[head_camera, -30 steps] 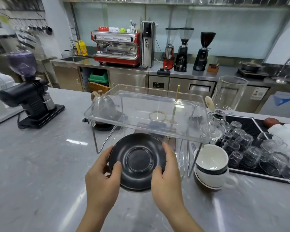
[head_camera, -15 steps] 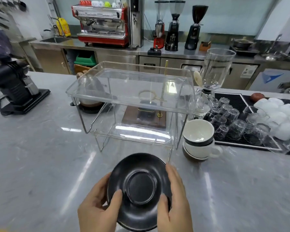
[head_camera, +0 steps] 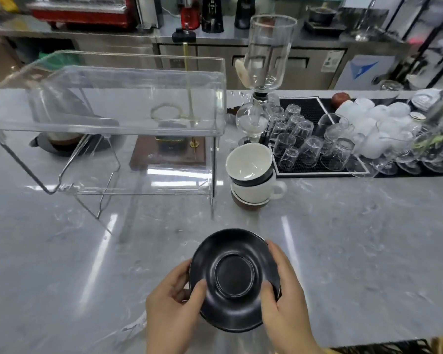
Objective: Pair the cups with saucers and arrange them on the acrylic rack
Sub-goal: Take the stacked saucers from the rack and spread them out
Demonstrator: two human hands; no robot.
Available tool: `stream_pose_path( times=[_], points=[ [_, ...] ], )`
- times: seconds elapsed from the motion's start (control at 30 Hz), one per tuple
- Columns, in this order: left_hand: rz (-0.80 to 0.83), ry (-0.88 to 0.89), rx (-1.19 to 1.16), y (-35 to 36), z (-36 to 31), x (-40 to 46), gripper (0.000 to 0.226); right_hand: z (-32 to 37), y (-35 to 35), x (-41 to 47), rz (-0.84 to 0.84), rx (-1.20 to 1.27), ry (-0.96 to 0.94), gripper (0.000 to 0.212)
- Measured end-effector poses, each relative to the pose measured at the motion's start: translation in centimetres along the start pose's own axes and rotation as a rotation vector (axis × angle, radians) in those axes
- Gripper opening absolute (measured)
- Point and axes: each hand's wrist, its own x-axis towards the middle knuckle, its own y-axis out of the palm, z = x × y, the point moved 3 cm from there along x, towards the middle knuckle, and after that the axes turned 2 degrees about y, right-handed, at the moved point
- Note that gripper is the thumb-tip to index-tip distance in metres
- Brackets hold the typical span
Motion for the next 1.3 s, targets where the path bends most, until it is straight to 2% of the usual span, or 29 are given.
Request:
stream_pose_path(
  times=[0.2, 0.33, 0.5, 0.9, 1.17, 1.3],
  points=[
    [0.011, -0.072, 0.009, 3.4, 0.8, -0.2, 0.041, -3.3, -2.5, 1.5, 0.047, -0.018, 0.063, 0.066],
    [0.031, -0.065, 0.040, 4.7, 0.6, -0.2, 0.039, -4.3, -3.4, 2.5, 0.062, -0.035, 0.071, 0.071],
    [0.016, -0.132, 0.020, 5.4, 1.2, 0.0, 0.030, -5.6, -3.8, 3.7, 0.127, -0.057, 0.086, 0.065],
    [0.012, -0.047, 0.145, 5.1, 1.1, 1.2, 0.026, -6.8, -3.7, 4.6, 0.217, -0.099, 0.011, 0.062],
    [0.012, -0.084, 0.098, 5.2, 1.6, 1.1, 0.022, -7.0, -3.5, 4.5, 0.221, -0.097, 0.009, 0.061],
    [0.009, -0.105, 0.198, 4.9, 1.7, 1.2, 0.026, -6.9, -4.6, 4.5, 0.144, -0.132, -0.012, 0.056]
  ],
)
